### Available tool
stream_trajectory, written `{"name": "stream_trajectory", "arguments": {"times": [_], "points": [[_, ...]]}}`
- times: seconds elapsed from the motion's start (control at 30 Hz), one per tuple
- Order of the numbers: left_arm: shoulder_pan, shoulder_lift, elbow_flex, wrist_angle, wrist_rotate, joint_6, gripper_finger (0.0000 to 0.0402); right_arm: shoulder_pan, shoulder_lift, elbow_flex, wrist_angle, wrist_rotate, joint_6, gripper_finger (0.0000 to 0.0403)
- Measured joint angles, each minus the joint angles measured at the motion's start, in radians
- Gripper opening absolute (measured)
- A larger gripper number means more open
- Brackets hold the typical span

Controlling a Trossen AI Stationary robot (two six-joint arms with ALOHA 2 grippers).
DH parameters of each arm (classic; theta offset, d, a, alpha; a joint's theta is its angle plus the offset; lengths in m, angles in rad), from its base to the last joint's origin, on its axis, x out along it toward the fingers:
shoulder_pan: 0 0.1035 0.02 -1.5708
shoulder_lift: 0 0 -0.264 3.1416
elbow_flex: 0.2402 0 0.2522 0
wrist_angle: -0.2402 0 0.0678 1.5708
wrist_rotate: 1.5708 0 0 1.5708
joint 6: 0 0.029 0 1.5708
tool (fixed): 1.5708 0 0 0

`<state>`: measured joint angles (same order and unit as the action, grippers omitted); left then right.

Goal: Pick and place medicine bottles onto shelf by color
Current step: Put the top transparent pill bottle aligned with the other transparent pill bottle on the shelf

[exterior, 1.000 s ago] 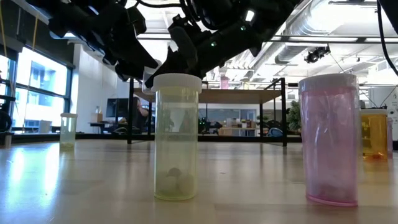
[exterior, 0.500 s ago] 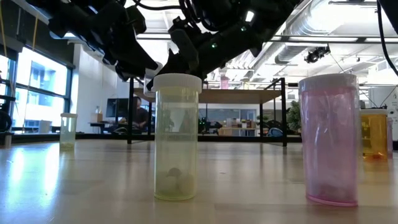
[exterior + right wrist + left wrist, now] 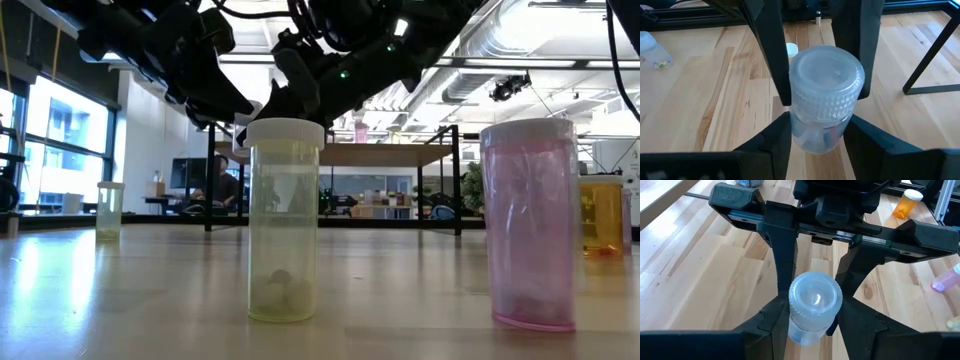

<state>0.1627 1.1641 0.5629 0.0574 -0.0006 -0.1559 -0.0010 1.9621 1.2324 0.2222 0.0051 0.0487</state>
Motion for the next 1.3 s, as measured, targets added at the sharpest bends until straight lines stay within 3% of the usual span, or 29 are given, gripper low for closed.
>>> {"name": "stream_trajectory", "arguments": {"times": [0.27, 0.47, 0.9, 1.3], "points": [[0.0, 0.0, 0.0, 0.0, 0.0, -0.003, 0.0137, 0.001, 0.0, 0.0, -0.001, 0.014, 0.01, 0.0163], [0.001, 0.0, 0.0, -0.01, -0.022, -0.017, 0.0136, -0.019, -0.009, -0.002, -0.037, 0.021, 0.007, 0.0198], [0.053, 0.0, 0.041, -0.023, -0.094, -0.01, 0.0137, -0.086, -0.195, -0.002, -0.362, 0.012, -0.009, 0.022], [0.22, -0.002, 0.188, -0.154, -0.186, 0.109, 0.0138, -0.116, -0.388, -0.002, -0.505, 0.012, -0.068, 0.022]]}}
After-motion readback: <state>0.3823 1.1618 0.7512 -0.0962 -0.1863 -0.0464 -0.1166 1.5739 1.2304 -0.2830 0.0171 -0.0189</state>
